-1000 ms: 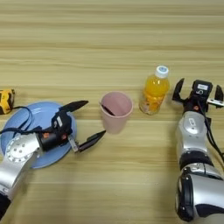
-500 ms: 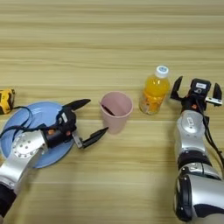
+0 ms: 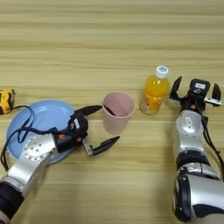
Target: Move the objects on the table
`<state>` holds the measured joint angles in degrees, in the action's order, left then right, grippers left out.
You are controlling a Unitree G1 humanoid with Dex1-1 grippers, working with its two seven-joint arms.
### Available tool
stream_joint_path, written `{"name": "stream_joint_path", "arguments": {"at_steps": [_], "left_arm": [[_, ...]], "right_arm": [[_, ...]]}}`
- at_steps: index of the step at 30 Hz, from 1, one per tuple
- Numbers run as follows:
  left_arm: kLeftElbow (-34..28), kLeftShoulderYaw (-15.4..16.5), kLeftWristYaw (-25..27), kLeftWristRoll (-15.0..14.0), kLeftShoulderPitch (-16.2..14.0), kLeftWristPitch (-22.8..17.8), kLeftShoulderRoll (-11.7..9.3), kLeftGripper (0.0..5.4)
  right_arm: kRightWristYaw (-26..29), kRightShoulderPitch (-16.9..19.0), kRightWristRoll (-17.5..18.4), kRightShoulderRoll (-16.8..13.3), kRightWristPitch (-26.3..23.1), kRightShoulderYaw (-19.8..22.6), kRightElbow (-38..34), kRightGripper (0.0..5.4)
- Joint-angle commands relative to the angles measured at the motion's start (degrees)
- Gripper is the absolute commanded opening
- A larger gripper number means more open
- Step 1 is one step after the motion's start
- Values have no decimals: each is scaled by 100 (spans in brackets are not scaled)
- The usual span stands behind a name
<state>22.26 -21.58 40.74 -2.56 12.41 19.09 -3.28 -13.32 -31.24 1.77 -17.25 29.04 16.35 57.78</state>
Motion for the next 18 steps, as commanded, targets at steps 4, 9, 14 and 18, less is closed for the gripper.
{"name": "stream_joint_path", "arguments": {"at_steps": [4,9,14,18], "left_arm": [[154,-13,-32,92,142,37,46,540],[411,57,-159,107,282,102,125,540],[1015,182,-464,173,645,258,299,540],[1225,152,-469,190,802,323,431,540]], "right_arm": [[-34,-48,24,56,16,-27,-120,539],[-28,-41,28,62,18,-31,-144,539],[6,-30,41,49,25,-26,-147,539],[10,-27,42,54,23,-29,-152,539]]}}
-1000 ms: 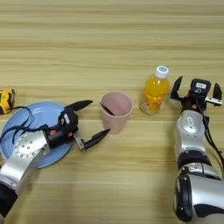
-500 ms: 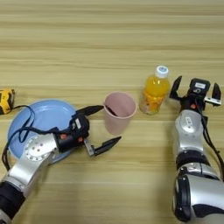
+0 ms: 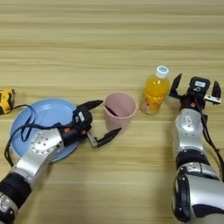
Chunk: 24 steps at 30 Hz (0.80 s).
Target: Move the objects on the table
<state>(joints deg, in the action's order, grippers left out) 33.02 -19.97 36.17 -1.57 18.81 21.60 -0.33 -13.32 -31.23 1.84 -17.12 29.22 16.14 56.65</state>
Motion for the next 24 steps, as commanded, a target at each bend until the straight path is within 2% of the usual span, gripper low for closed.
{"name": "stream_joint_path", "arguments": {"at_steps": [1,14,24], "left_arm": [[157,-30,8,96,174,81,163,540],[235,-240,105,244,125,142,368,540],[801,-179,-6,295,399,280,494,540]], "right_arm": [[12,-26,36,42,6,-9,-41,539],[-7,-30,32,80,9,-15,-46,539],[-15,-28,30,95,12,-20,-55,539]]}}
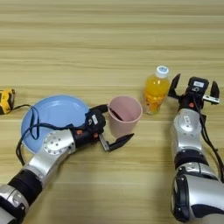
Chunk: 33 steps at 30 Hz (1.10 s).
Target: Move the objects on the table
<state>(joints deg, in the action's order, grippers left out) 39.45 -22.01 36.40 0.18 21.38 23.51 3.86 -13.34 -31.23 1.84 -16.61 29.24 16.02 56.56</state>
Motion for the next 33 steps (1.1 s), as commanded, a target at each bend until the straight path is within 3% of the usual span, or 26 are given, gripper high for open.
{"name": "stream_joint_path", "arguments": {"at_steps": [1,16,27,33], "left_arm": [[194,36,-36,119,162,99,82,540],[570,266,-58,92,377,247,238,540],[466,348,98,23,300,310,259,430],[73,539,33,-111,265,217,181,424]], "right_arm": [[-13,-28,30,44,11,-7,-45,539],[-18,-34,33,47,11,-1,-35,539],[-36,-18,22,55,-1,-6,-73,540],[-45,-15,18,54,-3,-4,-73,540]]}}
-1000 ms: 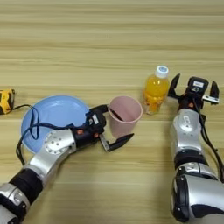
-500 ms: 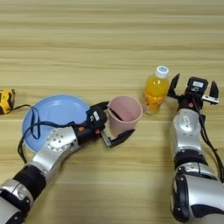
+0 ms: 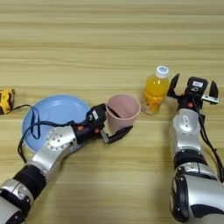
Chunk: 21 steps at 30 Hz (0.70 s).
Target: Move the objects on the table
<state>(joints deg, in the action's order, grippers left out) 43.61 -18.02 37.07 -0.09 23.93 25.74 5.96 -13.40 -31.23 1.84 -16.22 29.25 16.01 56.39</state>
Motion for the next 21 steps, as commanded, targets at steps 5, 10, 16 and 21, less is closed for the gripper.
{"name": "stream_joint_path", "arguments": {"at_steps": [5,10,16,21], "left_arm": [[-809,308,-97,-191,-34,-163,-83,424],[-1357,367,-144,-270,-152,-372,-168,424],[-1891,595,-222,-355,-380,-628,-518,424],[-1747,897,-304,-457,-363,-672,-743,424]], "right_arm": [[-31,-13,17,12,-6,-4,-48,540],[-36,-15,17,12,-3,-2,-32,540],[-41,-23,12,22,1,-9,-33,540],[-50,-35,6,27,6,-13,-14,540]]}}
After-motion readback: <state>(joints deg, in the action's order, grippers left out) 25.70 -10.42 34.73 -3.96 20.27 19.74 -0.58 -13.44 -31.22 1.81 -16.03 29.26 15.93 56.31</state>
